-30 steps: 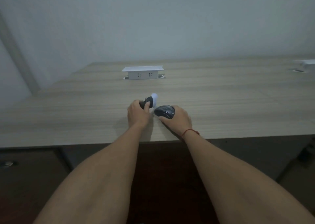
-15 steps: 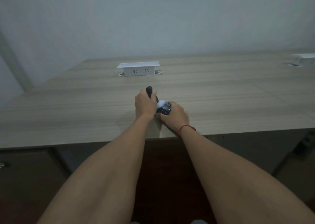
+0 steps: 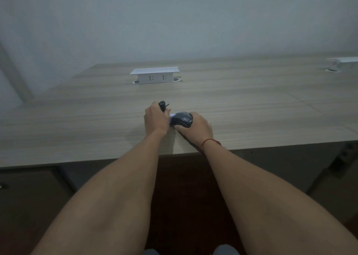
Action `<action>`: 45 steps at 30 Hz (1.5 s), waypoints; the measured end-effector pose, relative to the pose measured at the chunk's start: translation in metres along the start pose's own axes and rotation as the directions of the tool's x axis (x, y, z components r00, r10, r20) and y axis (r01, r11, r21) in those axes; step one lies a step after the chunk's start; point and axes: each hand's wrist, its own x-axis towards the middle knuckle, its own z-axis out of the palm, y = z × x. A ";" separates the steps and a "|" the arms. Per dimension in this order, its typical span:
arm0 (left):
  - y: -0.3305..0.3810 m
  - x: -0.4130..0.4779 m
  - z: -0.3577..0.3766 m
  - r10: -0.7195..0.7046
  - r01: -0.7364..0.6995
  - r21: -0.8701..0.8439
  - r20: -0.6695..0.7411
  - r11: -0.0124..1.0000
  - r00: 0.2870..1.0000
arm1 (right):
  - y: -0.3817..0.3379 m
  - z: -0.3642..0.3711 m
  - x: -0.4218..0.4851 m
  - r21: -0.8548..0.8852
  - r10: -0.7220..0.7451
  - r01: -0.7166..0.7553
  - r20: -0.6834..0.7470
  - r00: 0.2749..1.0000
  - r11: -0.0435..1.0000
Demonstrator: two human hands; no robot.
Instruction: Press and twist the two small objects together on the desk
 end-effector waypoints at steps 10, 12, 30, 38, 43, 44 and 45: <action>-0.007 -0.001 0.006 -0.091 0.086 -0.149 -0.026 0.985 0.996 | 0.001 0.001 0.001 0.015 0.021 -0.021 0.000 1.000 1.000; -0.005 0.004 0.003 -0.102 0.097 -0.149 -0.024 0.984 0.994 | 0.002 0.001 0.001 0.016 0.018 -0.018 -0.002 1.000 1.000; 0.013 0.010 0.011 0.060 -0.040 -0.197 0.096 0.980 0.994 | 0.001 -0.001 0.001 0.025 0.020 -0.019 -0.017 1.000 1.000; 0.000 0.024 -0.006 0.085 -0.051 -0.214 0.151 0.975 0.985 | 0.000 -0.001 0.001 0.014 0.006 -0.006 -0.010 1.000 1.000; -0.004 0.009 -0.007 0.176 -0.162 -0.104 0.145 0.981 0.974 | 0.001 0.000 0.002 0.010 0.011 -0.011 -0.022 1.000 1.000; -0.008 0.008 -0.009 0.180 -0.178 -0.024 0.133 0.984 0.975 | 0.001 0.001 0.000 -0.002 0.009 -0.010 -0.020 1.000 1.000; -0.011 0.009 -0.011 0.182 -0.189 0.039 0.135 0.981 0.974 | 0.001 0.001 0.000 -0.009 0.004 -0.004 -0.023 1.000 1.000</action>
